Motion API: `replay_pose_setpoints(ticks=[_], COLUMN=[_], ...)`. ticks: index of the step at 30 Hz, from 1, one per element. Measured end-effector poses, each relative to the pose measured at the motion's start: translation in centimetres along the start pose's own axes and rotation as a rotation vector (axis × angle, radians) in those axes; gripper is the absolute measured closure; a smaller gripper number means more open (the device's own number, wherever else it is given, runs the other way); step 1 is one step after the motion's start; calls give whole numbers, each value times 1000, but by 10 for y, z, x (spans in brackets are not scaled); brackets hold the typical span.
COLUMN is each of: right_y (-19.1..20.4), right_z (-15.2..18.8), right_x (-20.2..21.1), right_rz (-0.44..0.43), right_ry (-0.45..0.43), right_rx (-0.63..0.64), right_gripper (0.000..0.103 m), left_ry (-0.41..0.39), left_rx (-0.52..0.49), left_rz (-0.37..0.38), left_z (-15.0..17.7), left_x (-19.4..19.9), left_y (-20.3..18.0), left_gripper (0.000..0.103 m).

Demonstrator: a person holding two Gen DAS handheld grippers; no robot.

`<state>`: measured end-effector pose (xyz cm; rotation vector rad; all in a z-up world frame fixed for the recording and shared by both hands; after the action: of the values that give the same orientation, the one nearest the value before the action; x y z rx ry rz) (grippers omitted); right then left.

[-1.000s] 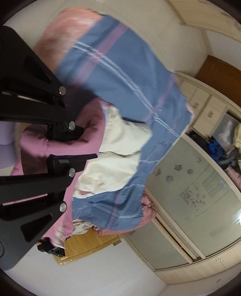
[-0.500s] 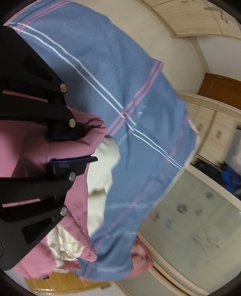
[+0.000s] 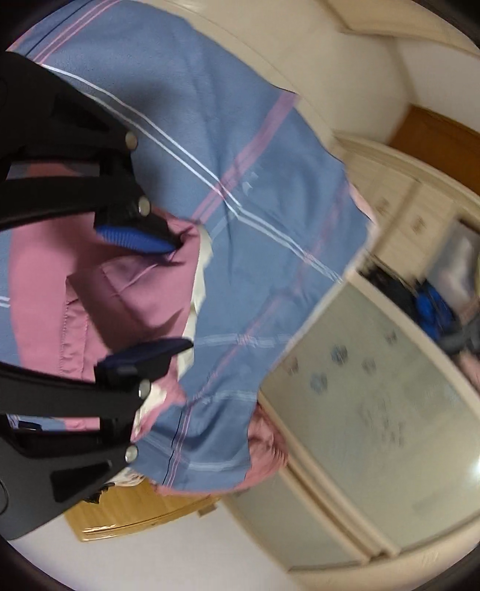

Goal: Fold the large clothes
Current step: 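Fold the held hem over the hood toward the collar with both tools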

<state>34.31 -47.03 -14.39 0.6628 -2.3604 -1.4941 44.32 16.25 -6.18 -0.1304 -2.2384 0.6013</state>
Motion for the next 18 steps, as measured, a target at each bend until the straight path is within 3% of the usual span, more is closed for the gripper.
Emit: replay_pose_setpoints(ticks=[1, 3, 5, 7, 9, 11, 13, 15, 18], right_y=[18, 58, 88, 106, 115, 118, 114, 111, 108], right_z=[10, 39, 72, 104, 136, 160, 176, 189, 200], right_x=[-2, -14, -33, -58, -86, -112, -135, -155, -186], right_rz=[28, 86, 122, 161, 213, 251, 275, 334, 400], right_ry=[49, 165, 280, 367, 439, 488, 533, 545, 571], right_rx=[88, 283, 435, 544, 645, 723, 729, 739, 778], right_gripper=[1, 1, 1, 1, 5, 25, 40, 40, 42], left_ry=[-24, -121, -248, -269, -224, -211, -178, -91, 10], left_rx=[-8, 6, 9, 2, -42, -165, -308, -436, -537], left_rz=[23, 20, -32, -72, -72, -91, -138, -179, -239], left_z=[1, -3, -9, -11, -3, 22, 54, 91, 125], left_x=[12, 33, 62, 79, 83, 81, 62, 21, -41], left_y=[-7, -13, -14, -17, -28, -54, -82, -111, -138], left_gripper=[37, 9, 6, 6, 13, 22, 39, 53, 65])
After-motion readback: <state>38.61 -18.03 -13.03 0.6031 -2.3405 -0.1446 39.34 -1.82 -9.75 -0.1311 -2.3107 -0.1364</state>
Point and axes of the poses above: each gripper's, at about its wrist camera, not at the fingertips, and x roughly against the way its jaws point, y to its left, z to its underside, the point moved 1 cm from there along -x, roughly the way its jaws point, and after that the axes turned 14 degrees about -z, right-handed, at the moved point
